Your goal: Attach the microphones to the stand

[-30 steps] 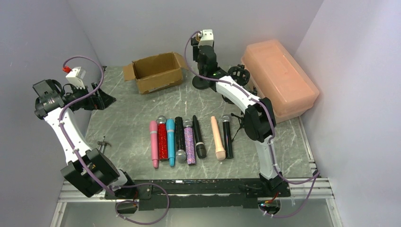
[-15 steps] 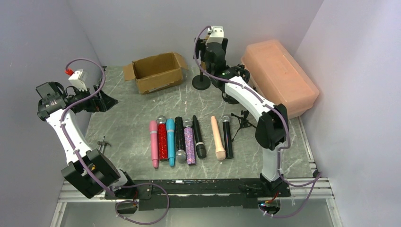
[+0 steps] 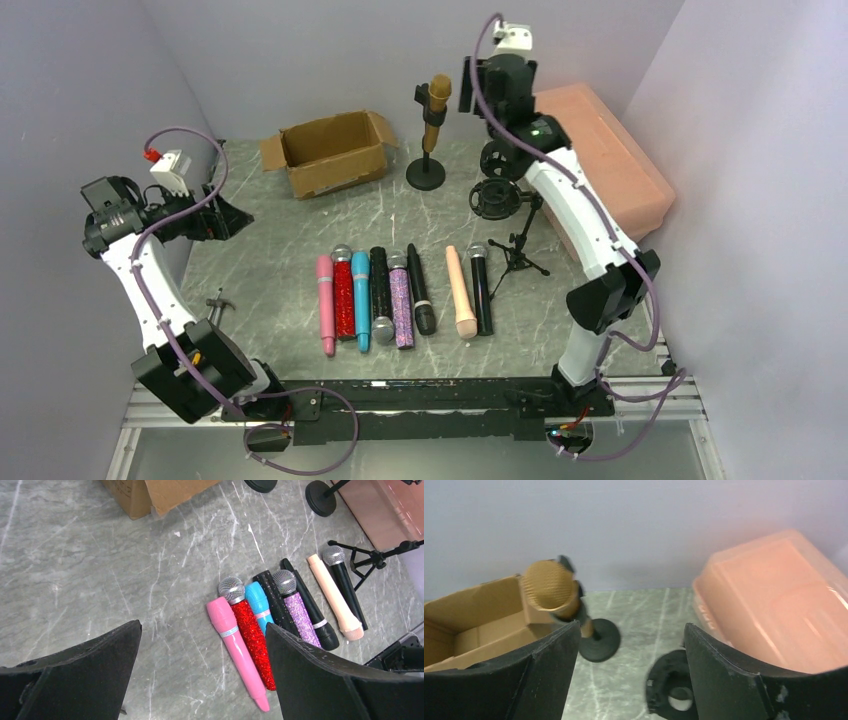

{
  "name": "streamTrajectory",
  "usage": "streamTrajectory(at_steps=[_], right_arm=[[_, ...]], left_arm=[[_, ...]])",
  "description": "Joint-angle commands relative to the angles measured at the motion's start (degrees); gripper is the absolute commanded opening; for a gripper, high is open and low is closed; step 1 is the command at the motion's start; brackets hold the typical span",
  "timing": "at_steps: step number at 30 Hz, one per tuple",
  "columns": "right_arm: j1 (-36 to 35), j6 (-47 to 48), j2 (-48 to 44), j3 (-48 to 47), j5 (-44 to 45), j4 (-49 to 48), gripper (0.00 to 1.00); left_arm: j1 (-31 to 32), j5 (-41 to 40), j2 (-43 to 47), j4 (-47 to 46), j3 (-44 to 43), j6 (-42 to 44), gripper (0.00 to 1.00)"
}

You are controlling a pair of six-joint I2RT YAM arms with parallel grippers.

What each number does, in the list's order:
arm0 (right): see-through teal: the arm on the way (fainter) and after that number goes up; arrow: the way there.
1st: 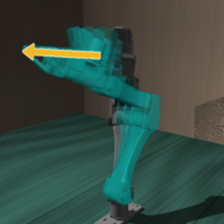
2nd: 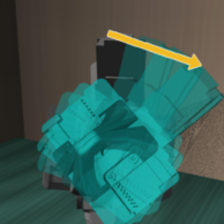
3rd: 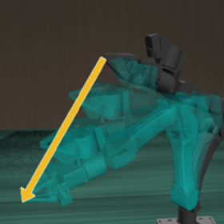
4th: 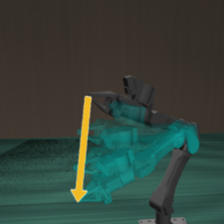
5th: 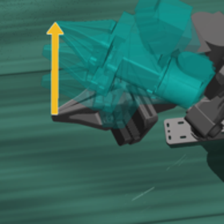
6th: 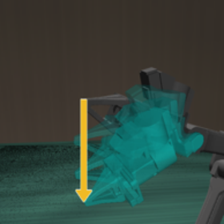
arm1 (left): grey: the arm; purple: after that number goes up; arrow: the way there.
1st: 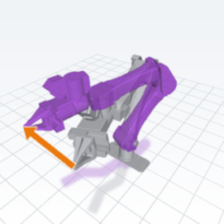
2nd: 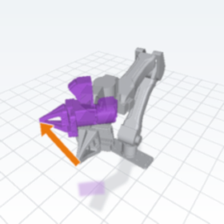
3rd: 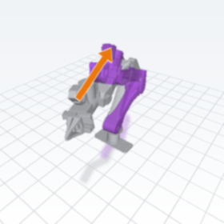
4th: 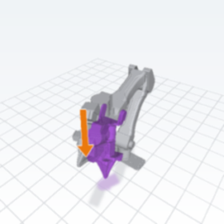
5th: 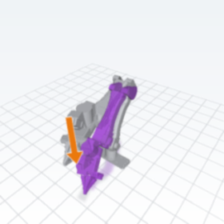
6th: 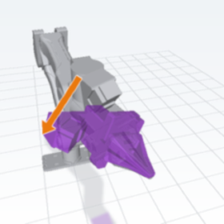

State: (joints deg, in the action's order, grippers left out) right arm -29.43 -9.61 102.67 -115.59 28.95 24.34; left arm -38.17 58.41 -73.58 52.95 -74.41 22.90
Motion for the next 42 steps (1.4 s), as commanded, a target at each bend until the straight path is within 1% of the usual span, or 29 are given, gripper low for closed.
streamTrajectory(at_steps=[1,3,6,9,13,16,28,33,37,39,42], right_arm=[[6.0,-3.7,0.1,-6.1,-3.5,18.0,0.77],[8.7,-5.0,0.2,-4.9,-7.0,20.3,0.75],[11.5,-6.0,0.7,-3.7,-11.6,22.2,0.69],[11.9,-4.8,2.9,-6.0,-16.3,24.2,0.65],[12.0,-3.7,6.6,-11.0,-19.4,27.8,0.57],[11.9,-3.3,7.8,-12.0,-21.0,28.3,0.51],[11.9,-3.4,9.9,-10.4,-24.1,31.1,0.51],[12.0,-3.5,13.8,-13.8,-24.5,33.0,0.6],[11.9,-3.7,15.8,-14.7,-24.3,33.1,0.61],[12.0,-3.8,16.1,-14.5,-23.9,33.0,0.61],[11.9,-3.7,15.8,-14.1,-24.0,32.4,0.53]], left_arm=[[1.5,0.8,1.8,-0.8,2.1,0.7,0.99],[2.2,0.3,2.0,-1.1,2.9,0.7,0.99],[3.1,-0.7,2.4,-1.9,3.3,0.4,0.99],[3.7,-1.4,2.4,-2.1,3.0,0.3,0.99],[3.9,-1.9,2.3,-2.0,2.8,0.5,0.99],[3.9,-2.2,2.4,-2.1,3.2,0.5,0.99],[5.5,-3.2,2.2,-3.3,5.1,0.9,0.99],[6.4,-4.6,2.8,-3.8,6.1,1.4,0.99],[6.5,-4.9,3.2,-3.9,6.1,1.8,0.99],[6.6,-5.1,3.4,-4.0,6.1,1.8,0.99],[6.7,-5.1,3.3,-4.2,6.2,1.5,0.99]])
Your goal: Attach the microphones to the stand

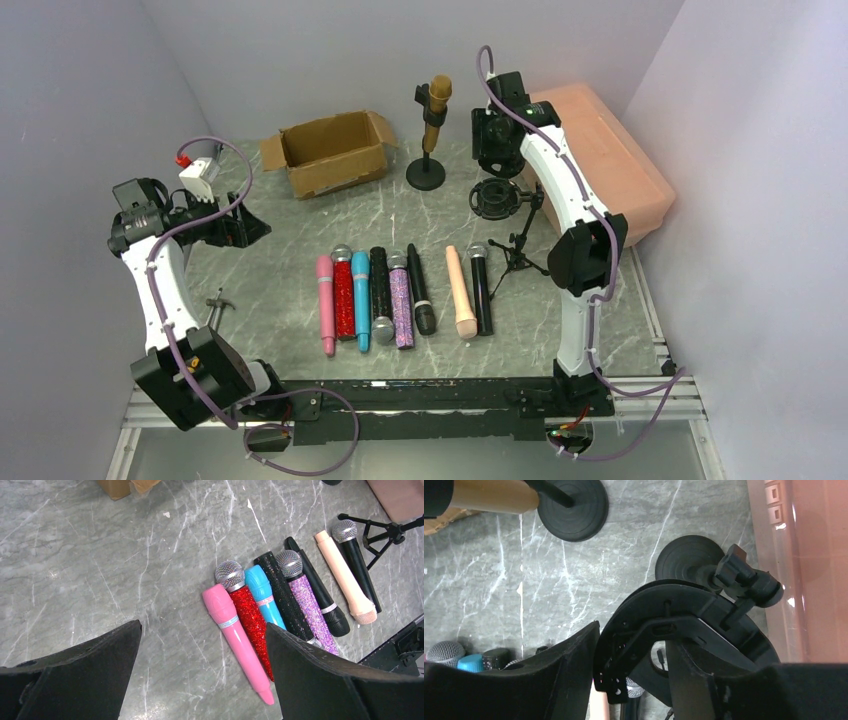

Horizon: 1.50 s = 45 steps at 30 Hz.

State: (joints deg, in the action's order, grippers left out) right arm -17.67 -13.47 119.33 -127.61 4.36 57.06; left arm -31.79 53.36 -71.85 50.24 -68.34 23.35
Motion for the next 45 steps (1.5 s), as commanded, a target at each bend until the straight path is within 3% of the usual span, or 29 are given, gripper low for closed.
streamTrajectory(at_steps=[1,5,9,13,22,28,32,36,45], right_arm=[[0.2,0.2,-1.1,-2.0,0.5,-0.3,0.49],[0.2,1.4,-2.7,-1.8,-0.9,-1.3,0.34],[0.1,3.5,-4.8,-1.3,-7.7,-3.2,0.25],[-0.4,6.0,-5.4,-1.5,-18.0,-3.5,0.24],[-5.4,12.8,-6.0,-1.5,-23.5,-2.9,0.23],[-9.6,17.6,-5.5,-0.9,-20.9,-1.2,0.33],[-11.2,19.6,-5.5,-0.7,-16.8,-0.1,0.53],[-11.6,19.7,-5.2,-1.2,-12.5,0.6,0.66],[-17.2,15.7,-6.0,-10.8,3.2,2.7,0.73]], left_arm=[[0.3,0.0,1.5,-1.5,0.0,0.9,0.99],[0.5,0.0,1.9,-1.7,0.1,0.5,0.99],[0.7,-0.1,2.2,-1.9,0.1,0.1,0.99],[0.9,0.0,2.3,-2.0,-0.1,-0.5,0.99],[1.1,-0.4,2.8,-2.0,0.3,-0.4,0.99],[1.2,-0.7,2.9,-1.6,0.1,0.0,0.99],[1.2,-0.5,2.7,-1.1,-0.3,0.3,0.99],[1.2,-0.7,2.8,-0.7,-0.4,0.7,0.99],[1.2,-1.0,2.8,-0.2,-1.0,0.7,0.99]])
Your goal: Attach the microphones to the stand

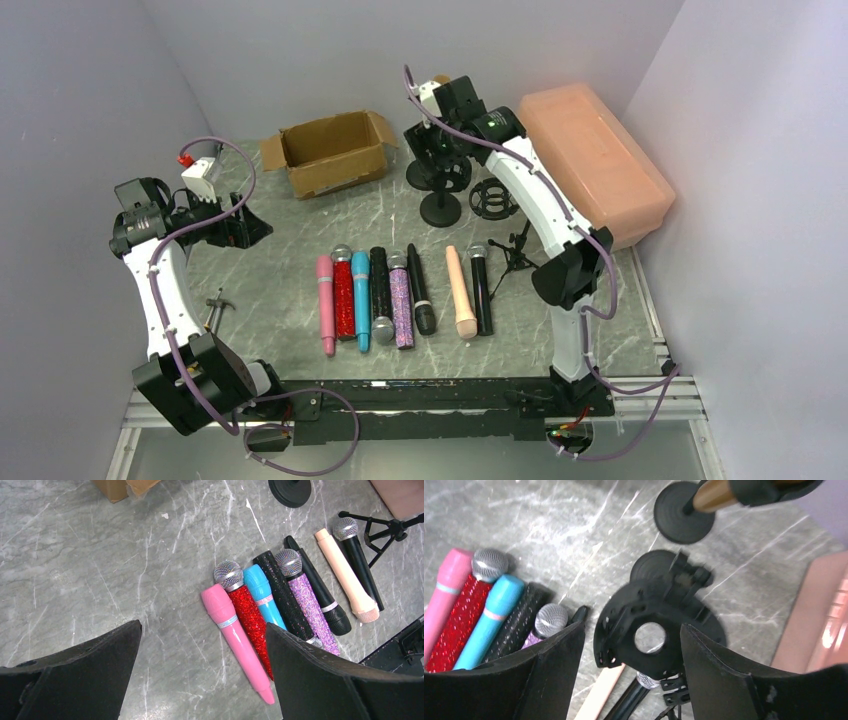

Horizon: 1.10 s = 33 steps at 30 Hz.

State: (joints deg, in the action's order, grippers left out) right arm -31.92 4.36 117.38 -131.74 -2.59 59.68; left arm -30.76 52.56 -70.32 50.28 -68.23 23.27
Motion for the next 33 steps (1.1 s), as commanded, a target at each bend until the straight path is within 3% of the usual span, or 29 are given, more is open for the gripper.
streamTrajectory(at_steps=[1,4,9,14,19,25,33], right_arm=[[-3.3,-3.5,-5.1,-6.5,12.0,-0.3,0.73],[-5.3,-8.3,-10.9,-1.5,13.0,-2.4,0.75],[-15.0,-14.7,-17.3,11.7,16.9,-6.0,0.74],[-27.1,-22.5,-14.9,20.4,13.7,-13.3,0.67],[-32.3,-25.6,-1.7,13.8,7.1,-13.7,0.61],[-32.9,-29.1,14.6,0.2,-0.7,-10.0,0.58],[-32.4,-30.3,20.8,-2.2,-0.6,-11.0,0.59]], left_arm=[[0.2,-0.5,1.4,-0.6,-1.0,0.6,0.99],[0.2,-1.3,2.0,-1.8,0.1,0.2,0.99],[0.2,-1.0,0.9,0.6,-0.9,1.5,0.99],[-0.6,-0.4,0.6,0.0,-1.6,0.4,0.99],[-3.0,0.2,0.4,-0.3,-3.7,-3.2,0.99],[-9.2,0.6,-1.4,0.3,-5.9,-7.2,0.99],[-9.9,-2.3,0.2,0.7,-5.5,-4.8,0.99]])
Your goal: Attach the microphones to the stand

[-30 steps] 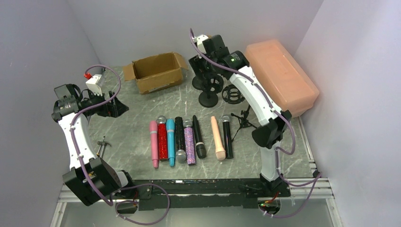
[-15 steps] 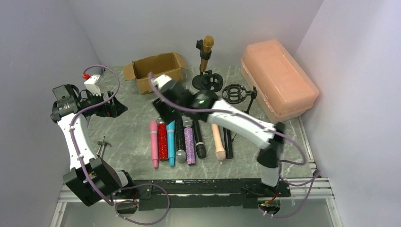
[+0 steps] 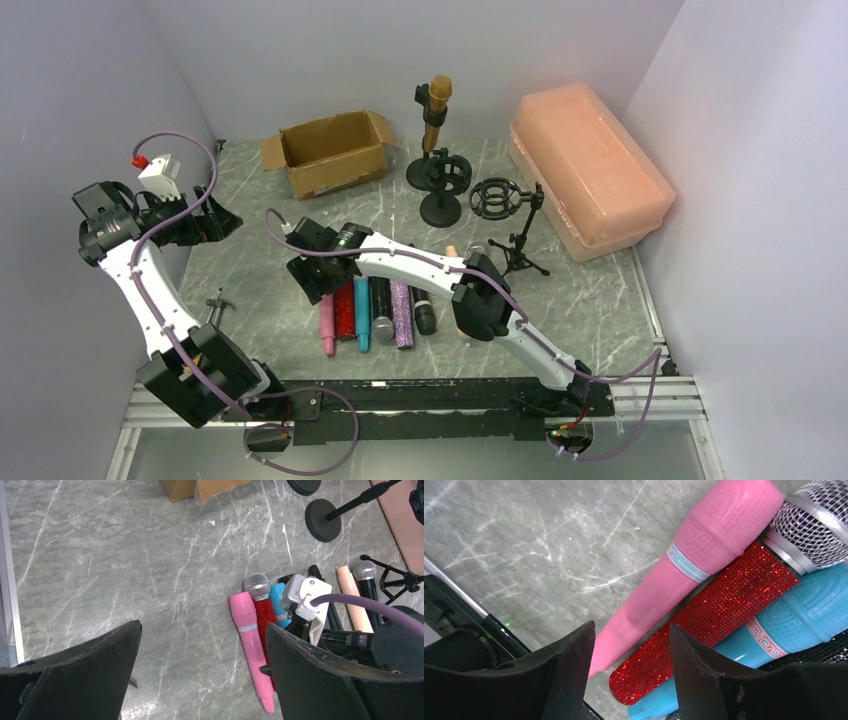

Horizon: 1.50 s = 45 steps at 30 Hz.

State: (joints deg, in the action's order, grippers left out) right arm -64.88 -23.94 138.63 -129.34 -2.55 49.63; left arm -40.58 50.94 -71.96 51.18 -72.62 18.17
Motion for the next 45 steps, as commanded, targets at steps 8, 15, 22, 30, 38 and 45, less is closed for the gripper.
streamTrajectory(at_steps=[8,15,22,30,38,45], right_arm=[[1.2,-2.6,1.5,-4.4,-0.9,-2.5,0.59],[1.2,-2.6,4.0,-5.4,-0.9,-2.1,0.58],[1.2,-2.6,5.9,-5.7,1.4,-1.6,0.59],[1.2,-3.0,7.4,-5.3,1.9,-2.3,0.56],[1.2,-3.9,10.2,-8.1,2.4,-2.2,0.39],[1.4,-3.5,6.8,-7.4,2.4,-6.2,0.2]], left_arm=[[-0.1,-0.6,2.1,1.7,-1.6,2.6,0.99],[-0.1,-0.5,2.4,2.4,-1.6,4.3,0.99],[-0.1,-0.6,1.6,3.0,-2.5,5.3,0.99],[-0.1,-0.5,0.7,4.6,-4.9,6.4,0.99],[-0.1,-1.2,2.6,5.5,-4.9,6.3,0.99],[-0.1,0.6,2.9,7.5,-6.1,6.8,0.99]])
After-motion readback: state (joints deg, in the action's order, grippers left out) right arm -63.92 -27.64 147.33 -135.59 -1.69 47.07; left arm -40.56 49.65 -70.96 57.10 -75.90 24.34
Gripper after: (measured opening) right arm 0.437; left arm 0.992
